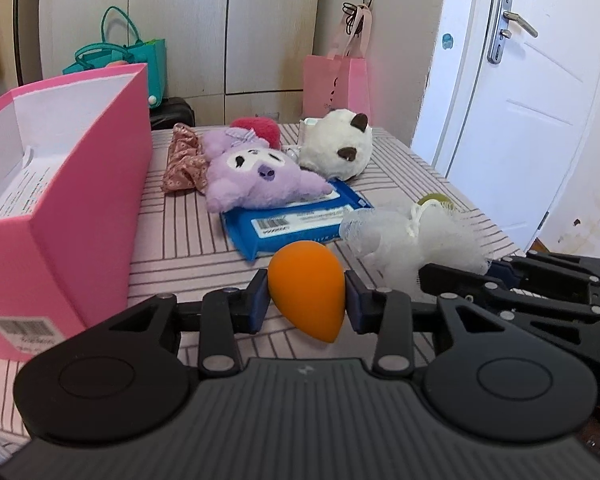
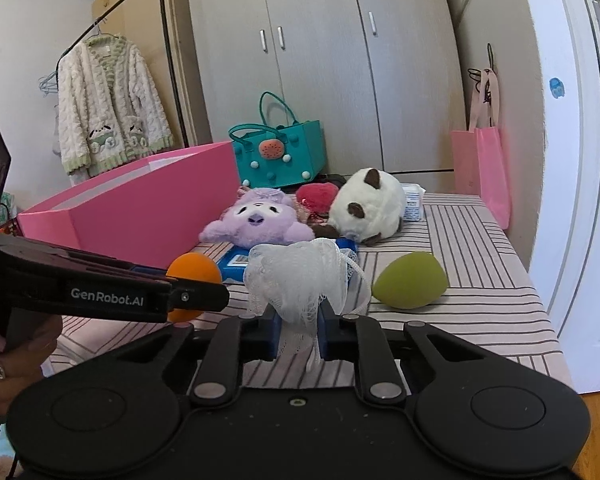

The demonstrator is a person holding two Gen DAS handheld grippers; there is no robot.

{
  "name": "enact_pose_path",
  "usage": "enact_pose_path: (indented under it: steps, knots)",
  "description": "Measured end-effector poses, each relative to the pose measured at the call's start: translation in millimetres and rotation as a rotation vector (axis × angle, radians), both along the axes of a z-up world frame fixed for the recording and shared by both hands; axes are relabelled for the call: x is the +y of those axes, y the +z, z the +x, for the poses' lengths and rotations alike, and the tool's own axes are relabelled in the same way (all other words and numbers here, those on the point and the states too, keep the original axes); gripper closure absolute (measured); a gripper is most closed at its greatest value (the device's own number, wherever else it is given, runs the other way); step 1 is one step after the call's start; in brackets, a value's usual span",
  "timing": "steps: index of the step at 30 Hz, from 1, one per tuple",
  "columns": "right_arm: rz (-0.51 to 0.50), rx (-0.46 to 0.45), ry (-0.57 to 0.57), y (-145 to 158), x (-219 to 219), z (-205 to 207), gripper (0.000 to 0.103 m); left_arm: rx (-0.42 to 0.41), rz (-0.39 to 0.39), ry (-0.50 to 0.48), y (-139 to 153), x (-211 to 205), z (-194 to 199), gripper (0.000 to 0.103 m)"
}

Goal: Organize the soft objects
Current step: 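Carry both items over the pink box and open both tools to drop them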

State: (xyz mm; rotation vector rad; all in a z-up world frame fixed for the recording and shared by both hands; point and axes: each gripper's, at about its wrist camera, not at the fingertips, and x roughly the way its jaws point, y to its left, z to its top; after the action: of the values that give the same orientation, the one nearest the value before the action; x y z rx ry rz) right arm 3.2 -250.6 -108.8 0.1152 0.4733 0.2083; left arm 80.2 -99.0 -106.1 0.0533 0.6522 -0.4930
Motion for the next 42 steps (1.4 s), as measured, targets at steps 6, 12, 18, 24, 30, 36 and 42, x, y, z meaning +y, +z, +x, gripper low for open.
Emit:
enact_pose_path:
  steps: [6,12,18,24,30,36,42]
  knots:
    - [0.088,0.162,0.073,16.4,2.6,-3.9,0.082,0.066,0.068,-0.08,13.0,20.8,-21.1,0.065]
    - [0.142,0.23,0.237,40.6,26.1,-1.0,0.082,0.104,0.078,-0.098,34.6,57.5,-34.8,0.065]
    - [0.151,0.276,0.389,71.4,61.9,9.8,0.082,0.234,0.021,-0.12,56.3,102.2,-29.6,0.065]
    - [0.169,0.294,0.468,96.4,85.3,34.8,0.082,0.217,0.028,-0.104,86.8,136.8,-24.1,0.065]
    - [0.145,0.22,0.49,120.1,107.4,73.7,0.082,0.142,0.02,-0.073,112.1,160.1,-0.5,0.065]
    - [0.099,0.186,0.463,127.5,131.6,130.0,0.082,-0.008,0.088,0.001,120.3,169.7,43.7,0.064]
    - [-0.108,0.176,0.459,122.5,165.3,193.3,0.082,0.034,0.056,0.05,105.1,174.2,120.1,0.064]
